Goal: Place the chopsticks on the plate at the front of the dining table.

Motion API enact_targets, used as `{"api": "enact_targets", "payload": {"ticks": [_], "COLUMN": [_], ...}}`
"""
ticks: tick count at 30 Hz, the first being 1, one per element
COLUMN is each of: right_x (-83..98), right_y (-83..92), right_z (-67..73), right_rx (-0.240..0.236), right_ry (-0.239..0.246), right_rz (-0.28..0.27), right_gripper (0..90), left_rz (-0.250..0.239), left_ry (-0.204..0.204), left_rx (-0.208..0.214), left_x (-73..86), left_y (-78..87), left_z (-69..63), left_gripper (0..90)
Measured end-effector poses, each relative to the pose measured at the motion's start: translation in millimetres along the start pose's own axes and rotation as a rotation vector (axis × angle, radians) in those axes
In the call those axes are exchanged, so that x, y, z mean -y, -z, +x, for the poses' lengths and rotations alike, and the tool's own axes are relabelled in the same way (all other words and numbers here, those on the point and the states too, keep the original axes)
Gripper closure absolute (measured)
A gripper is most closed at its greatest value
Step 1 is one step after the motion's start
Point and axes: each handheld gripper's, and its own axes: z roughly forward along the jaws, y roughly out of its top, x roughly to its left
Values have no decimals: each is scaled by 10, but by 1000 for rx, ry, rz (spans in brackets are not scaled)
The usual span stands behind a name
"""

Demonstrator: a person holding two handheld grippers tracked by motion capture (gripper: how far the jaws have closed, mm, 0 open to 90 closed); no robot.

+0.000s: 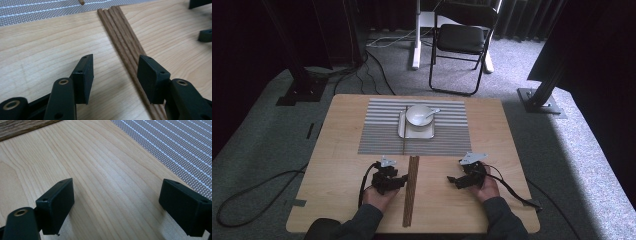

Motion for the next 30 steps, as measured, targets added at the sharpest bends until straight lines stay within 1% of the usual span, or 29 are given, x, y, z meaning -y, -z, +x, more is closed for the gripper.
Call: {"api": "enact_targets", "payload": {"ticks": [3,8,13,15,17,18,19,20,24,30], "right_x": [0,0,0,0,0,0,0,0,0,0], "right_y": [0,0,0,0,0,0,0,0,0,0], "right_z": [0,-1,-1,0,0,0,0,0,0,0], "right_rx": [0,-1,-1,-1,-1,-1,-1,-1,-1,-1], "right_ry": [0,1,1,0,1,1,0,1,1,1], "right_rz": [0,0,0,0,0,0,0,0,0,0], "right_gripper": [121,121,121,121,121,121,122,121,121,121], "left_rz": [1,16,12,12,15,17,19,17,15,30], "left_ry": [-15,-35,-54,-76,-93,-115,-146,-163,-174,-184], "left_rx": [-18,-7,-13,-32,-37,-57,-84,-101,-107,-121], "left_x": [7,26,32,40,47,53,62,72,82,87], "left_y": [-5,-31,-41,-43,-47,-52,-57,-63,-68,-52], "left_z": [-15,-62,-90,-123,-154,-183,-214,-242,-268,-289], "left_gripper": [480,479,475,481,480,480,490,495,496,510]}}
